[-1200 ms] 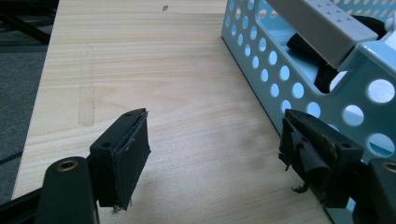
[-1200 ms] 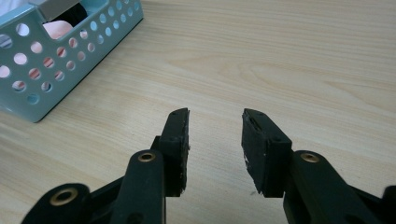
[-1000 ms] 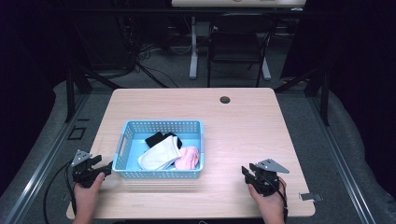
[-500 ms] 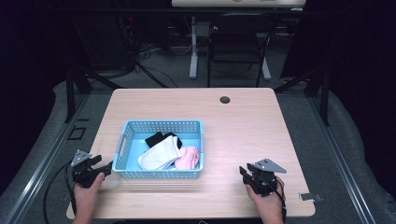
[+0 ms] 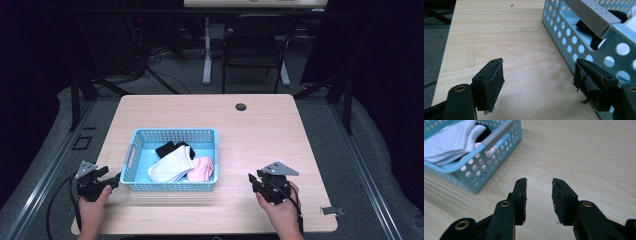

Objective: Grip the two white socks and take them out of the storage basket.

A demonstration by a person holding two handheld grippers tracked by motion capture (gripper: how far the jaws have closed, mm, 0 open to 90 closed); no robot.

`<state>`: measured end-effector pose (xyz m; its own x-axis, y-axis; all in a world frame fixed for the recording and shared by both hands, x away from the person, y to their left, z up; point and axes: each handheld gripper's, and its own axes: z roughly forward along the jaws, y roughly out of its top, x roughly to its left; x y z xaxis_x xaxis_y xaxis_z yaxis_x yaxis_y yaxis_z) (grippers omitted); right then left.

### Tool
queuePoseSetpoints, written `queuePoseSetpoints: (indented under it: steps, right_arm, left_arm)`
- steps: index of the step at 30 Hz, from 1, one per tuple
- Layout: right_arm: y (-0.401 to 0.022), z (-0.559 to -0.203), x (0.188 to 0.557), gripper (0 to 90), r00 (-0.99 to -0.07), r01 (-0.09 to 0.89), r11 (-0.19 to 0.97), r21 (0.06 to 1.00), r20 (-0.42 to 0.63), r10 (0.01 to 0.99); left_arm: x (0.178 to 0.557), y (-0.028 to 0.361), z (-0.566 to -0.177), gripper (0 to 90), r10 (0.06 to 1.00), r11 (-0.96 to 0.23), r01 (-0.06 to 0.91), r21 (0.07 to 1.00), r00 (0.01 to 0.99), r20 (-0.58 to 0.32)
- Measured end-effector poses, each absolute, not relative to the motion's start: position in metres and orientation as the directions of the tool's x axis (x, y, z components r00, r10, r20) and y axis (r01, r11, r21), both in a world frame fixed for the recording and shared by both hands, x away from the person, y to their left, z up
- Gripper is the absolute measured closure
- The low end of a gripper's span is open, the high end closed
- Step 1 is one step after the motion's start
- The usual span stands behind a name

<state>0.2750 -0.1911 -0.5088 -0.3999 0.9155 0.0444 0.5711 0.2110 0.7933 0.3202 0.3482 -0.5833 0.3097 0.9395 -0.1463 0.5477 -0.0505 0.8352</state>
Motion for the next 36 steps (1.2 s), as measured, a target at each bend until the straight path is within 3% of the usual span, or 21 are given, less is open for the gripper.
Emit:
queuePoseSetpoints:
  steps: [16, 33, 36]
  right_arm:
    - [-0.140, -0.457, 0.312, 65.8, -0.500, 0.599, 0.278, 0.751, 0.080, 0.862]
    - [-0.066, -0.453, 0.359, 68.8, -0.567, 0.642, 0.347, 0.684, 0.119, 0.815]
    - [-0.051, -0.453, 0.366, 68.9, -0.582, 0.628, 0.389, 0.674, 0.074, 0.810]
  left_arm:
    - [0.320, 0.349, -0.582, 24.0, 0.937, -0.041, 0.547, 0.836, 0.312, -0.158]
    - [0.320, 0.350, -0.583, 23.9, 0.935, -0.029, 0.544, 0.839, 0.311, -0.170]
    - [0.320, 0.350, -0.583, 24.0, 0.935, -0.029, 0.543, 0.839, 0.311, -0.169]
